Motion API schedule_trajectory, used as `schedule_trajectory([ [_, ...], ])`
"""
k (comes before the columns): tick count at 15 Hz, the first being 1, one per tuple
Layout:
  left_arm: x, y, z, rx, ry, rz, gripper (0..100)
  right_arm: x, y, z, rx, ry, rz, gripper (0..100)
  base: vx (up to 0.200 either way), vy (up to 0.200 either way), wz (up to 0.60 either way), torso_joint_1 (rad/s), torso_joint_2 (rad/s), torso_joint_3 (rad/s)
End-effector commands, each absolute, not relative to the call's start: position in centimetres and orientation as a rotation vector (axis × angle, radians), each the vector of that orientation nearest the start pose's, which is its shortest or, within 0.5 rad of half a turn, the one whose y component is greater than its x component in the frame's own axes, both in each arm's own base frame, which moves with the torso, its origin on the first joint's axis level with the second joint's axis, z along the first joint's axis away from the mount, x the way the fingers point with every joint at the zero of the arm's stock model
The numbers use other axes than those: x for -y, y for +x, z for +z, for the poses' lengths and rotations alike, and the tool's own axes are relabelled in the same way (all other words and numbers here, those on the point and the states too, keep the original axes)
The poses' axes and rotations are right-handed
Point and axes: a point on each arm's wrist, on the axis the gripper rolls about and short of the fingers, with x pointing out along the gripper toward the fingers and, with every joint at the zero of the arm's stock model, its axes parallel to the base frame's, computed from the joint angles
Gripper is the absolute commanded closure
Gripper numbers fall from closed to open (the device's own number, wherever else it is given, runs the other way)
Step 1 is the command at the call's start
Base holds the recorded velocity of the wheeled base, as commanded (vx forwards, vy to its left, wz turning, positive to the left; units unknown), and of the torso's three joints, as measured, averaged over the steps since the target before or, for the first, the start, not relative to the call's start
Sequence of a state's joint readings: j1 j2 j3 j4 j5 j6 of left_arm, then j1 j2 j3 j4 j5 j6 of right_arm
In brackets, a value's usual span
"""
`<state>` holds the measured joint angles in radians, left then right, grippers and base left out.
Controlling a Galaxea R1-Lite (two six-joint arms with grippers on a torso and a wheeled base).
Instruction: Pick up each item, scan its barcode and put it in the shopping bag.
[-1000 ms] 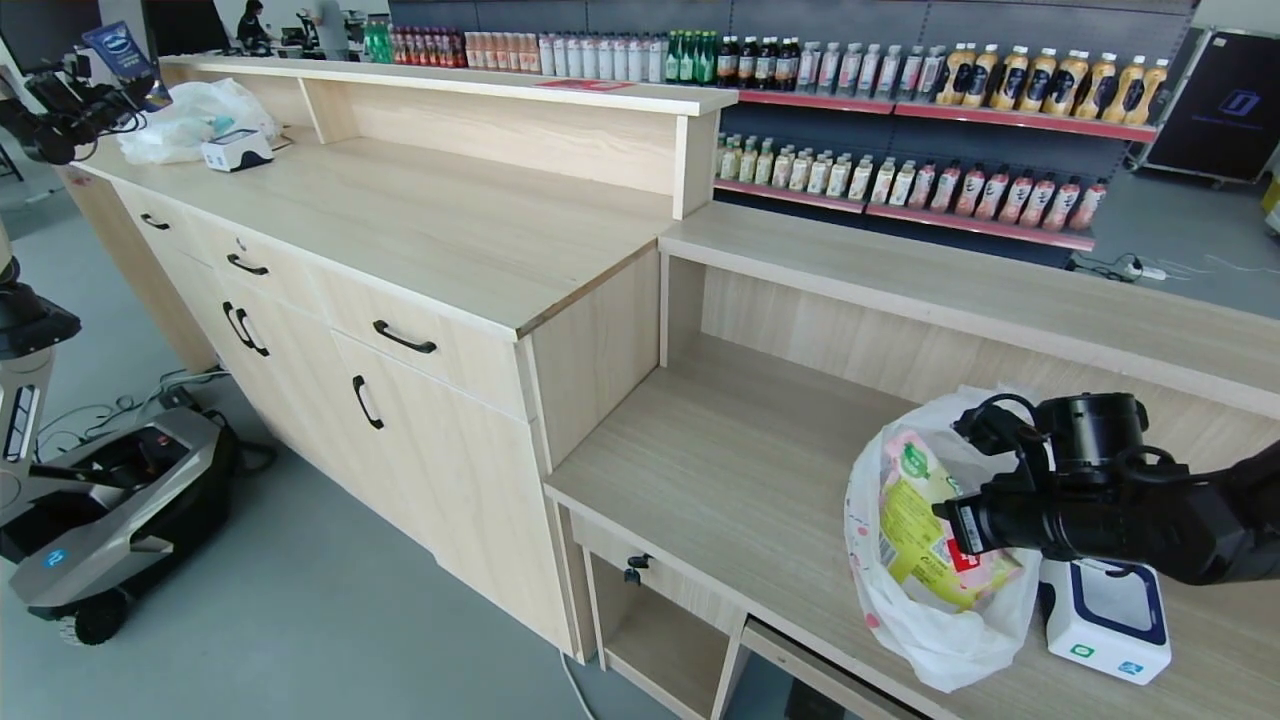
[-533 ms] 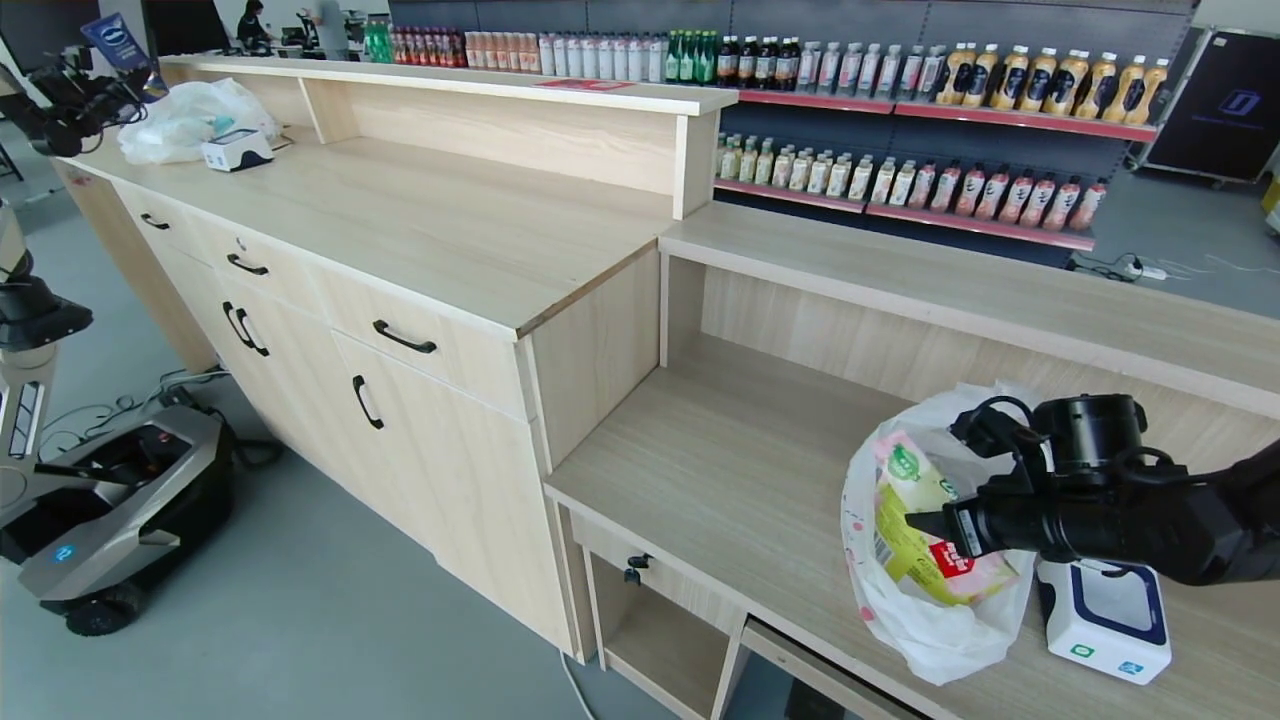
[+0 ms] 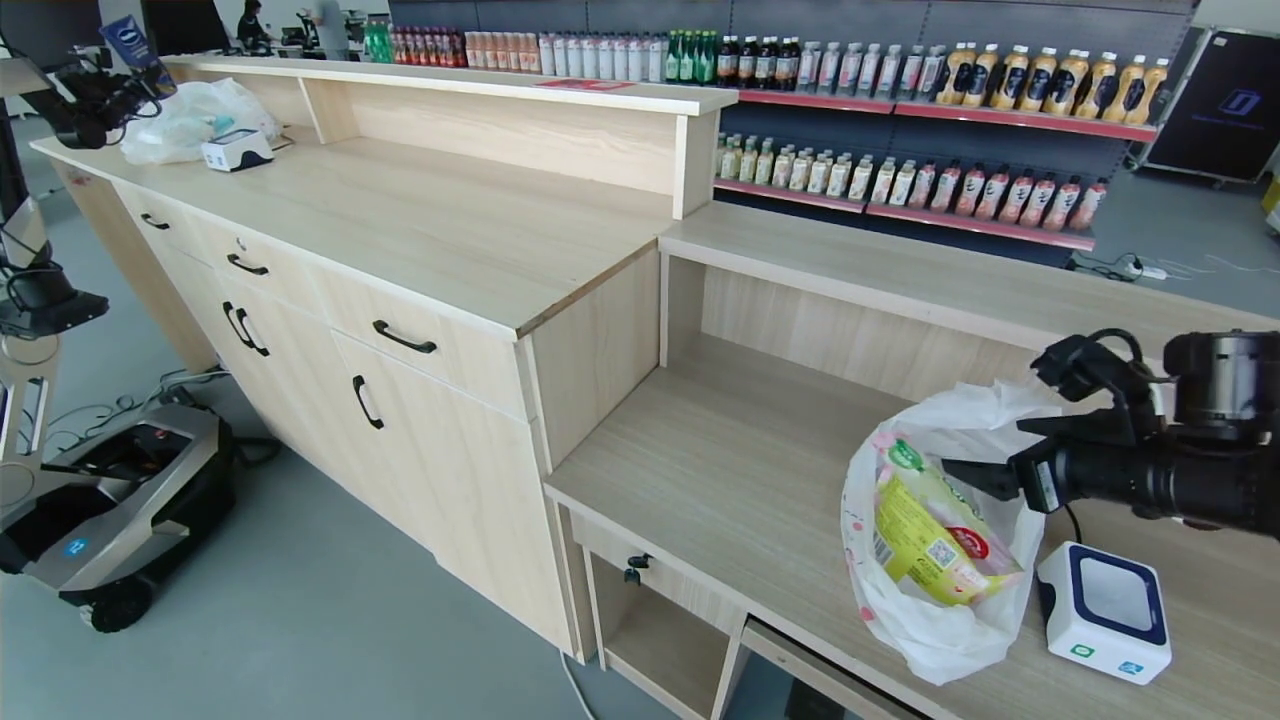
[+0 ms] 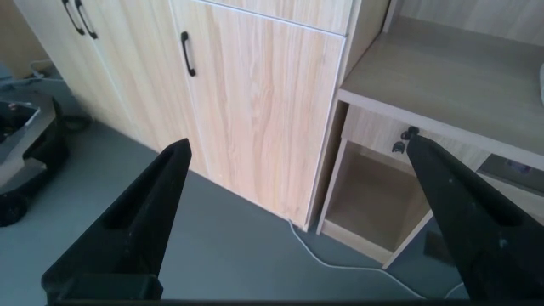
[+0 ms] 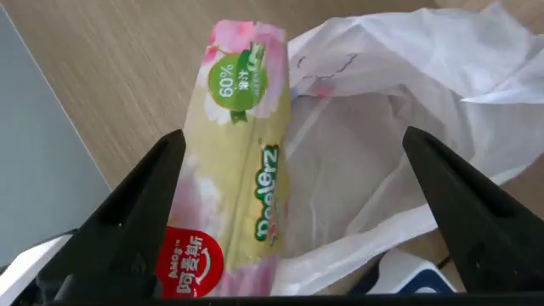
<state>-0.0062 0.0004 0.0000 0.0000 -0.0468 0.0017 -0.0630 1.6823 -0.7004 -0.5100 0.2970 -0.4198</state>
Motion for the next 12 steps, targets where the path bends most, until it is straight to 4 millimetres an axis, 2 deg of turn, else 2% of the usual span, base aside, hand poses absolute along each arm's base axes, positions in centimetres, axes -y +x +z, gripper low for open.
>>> schedule_trajectory([
  [1, 0.1, -2.3, 7.6, -0.001, 0.002, -0.054, 0, 4.5, 23.0, 20.6, -0.229, -0.366, 0.148, 0, 0.0, 0.0, 0.0, 0.0, 0.0, 0.0],
  [3, 0.1, -2.3, 7.6, -0.001, 0.002, -0.052, 0, 5.8, 20.5, 21.0, -0.229, -0.367, 0.06, 0, 0.0, 0.0, 0.0, 0.0, 0.0, 0.0],
  [4, 0.1, -2.3, 7.6, -0.001, 0.002, -0.054, 0, 7.1, 18.5, 21.3, -0.255, -0.39, -0.032, 0, 0.0, 0.0, 0.0, 0.0, 0.0, 0.0],
  [6, 0.1, -2.3, 7.6, -0.001, 0.002, -0.052, 0, 8.8, 16.1, 21.7, -0.308, -0.383, -0.156, 0, 0.0, 0.0, -0.6, -0.002, 0.01, 0.002],
  [8, 0.1, -2.3, 7.6, -0.001, 0.002, -0.052, 0, 10.5, 14.9, 20.9, -0.427, -0.347, -0.285, 0, 0.0, 0.0, -0.6, -0.002, 0.0, -0.002],
  [10, 0.1, -2.3, 7.6, -0.001, 0.002, -0.054, 0, 12.2, 14.5, 20.0, -0.528, -0.335, -0.407, 0, 0.0, 0.0, -0.6, 0.002, 0.0, 0.005],
  [12, 0.1, -2.3, 7.6, -0.001, 0.002, -0.054, 0, 13.3, 14.2, 19.6, -0.57, -0.328, -0.455, 0, 0.0, 0.0, -0.6, -0.002, 0.0, 0.005],
])
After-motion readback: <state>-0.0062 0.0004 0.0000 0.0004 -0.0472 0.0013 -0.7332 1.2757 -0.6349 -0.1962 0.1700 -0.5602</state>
